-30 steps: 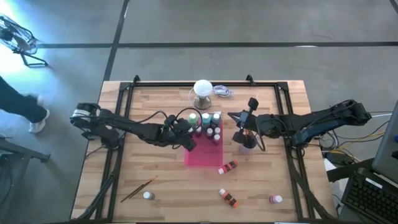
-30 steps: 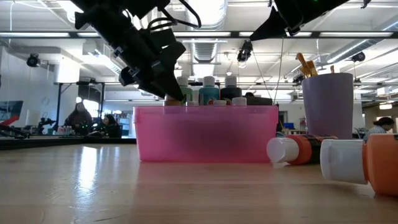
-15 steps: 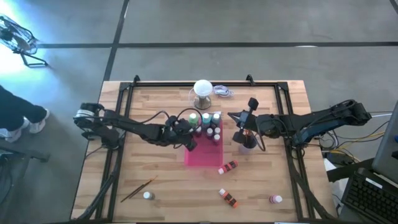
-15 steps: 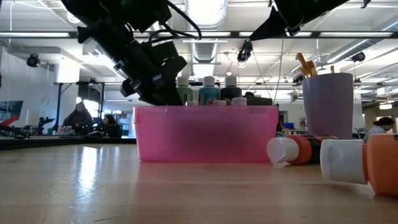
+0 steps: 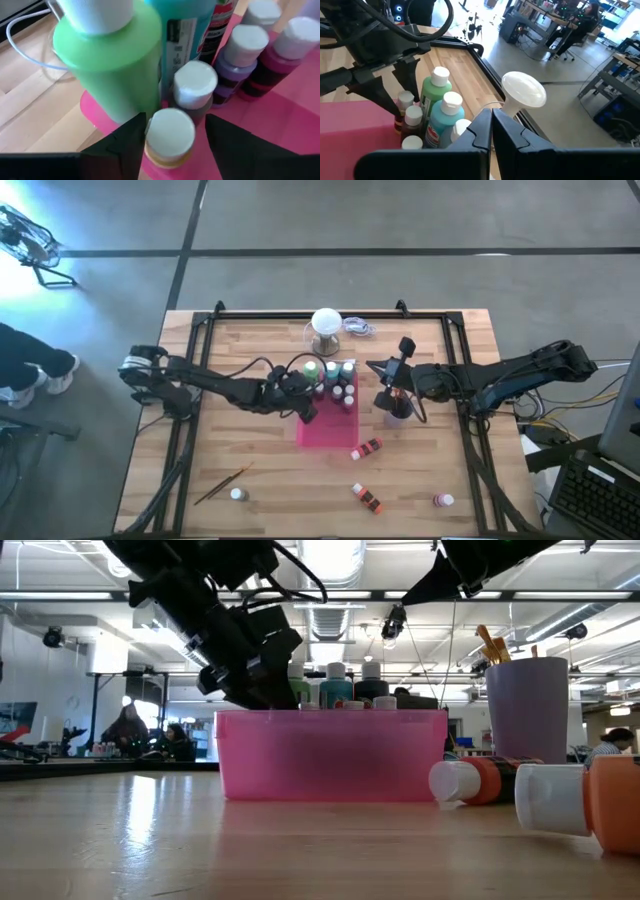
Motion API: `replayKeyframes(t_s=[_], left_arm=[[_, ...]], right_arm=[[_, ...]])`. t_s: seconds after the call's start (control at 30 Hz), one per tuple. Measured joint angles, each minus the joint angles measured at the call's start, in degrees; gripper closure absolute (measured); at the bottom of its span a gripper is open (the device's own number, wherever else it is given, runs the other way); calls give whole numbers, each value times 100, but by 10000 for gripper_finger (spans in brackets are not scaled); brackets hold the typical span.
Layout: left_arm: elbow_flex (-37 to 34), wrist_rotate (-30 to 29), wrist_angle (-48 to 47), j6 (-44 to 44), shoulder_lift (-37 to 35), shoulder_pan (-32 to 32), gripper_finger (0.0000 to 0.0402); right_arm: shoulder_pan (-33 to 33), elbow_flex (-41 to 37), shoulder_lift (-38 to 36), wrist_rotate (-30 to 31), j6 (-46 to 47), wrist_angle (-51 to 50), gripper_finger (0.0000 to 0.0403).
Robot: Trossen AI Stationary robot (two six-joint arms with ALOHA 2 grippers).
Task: Pick & Place Paint Supplies
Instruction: Put the small yellow paint bottle into the red bin, then put the small gray paint bottle into the red bin
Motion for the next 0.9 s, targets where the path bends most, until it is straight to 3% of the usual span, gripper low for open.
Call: replayKeyframes(t_s=[0.2, 0.53, 0.77, 0.9], left_arm=[[533, 485, -926, 144, -284, 2, 183], [1499, 2182, -3246, -63, -1057, -222, 189], [1567, 2209, -3857, -1084, -1544, -1210, 189], [1567, 1868, -3841, -1504, -1613, -2059, 189]], right_arm=[[0, -1, 0, 0, 0, -36, 394], [0, -2, 0, -4, 74, -92, 394], [0, -2, 0, -8, 144, -173, 394], [0, -2, 0, -7, 151, -173, 394]])
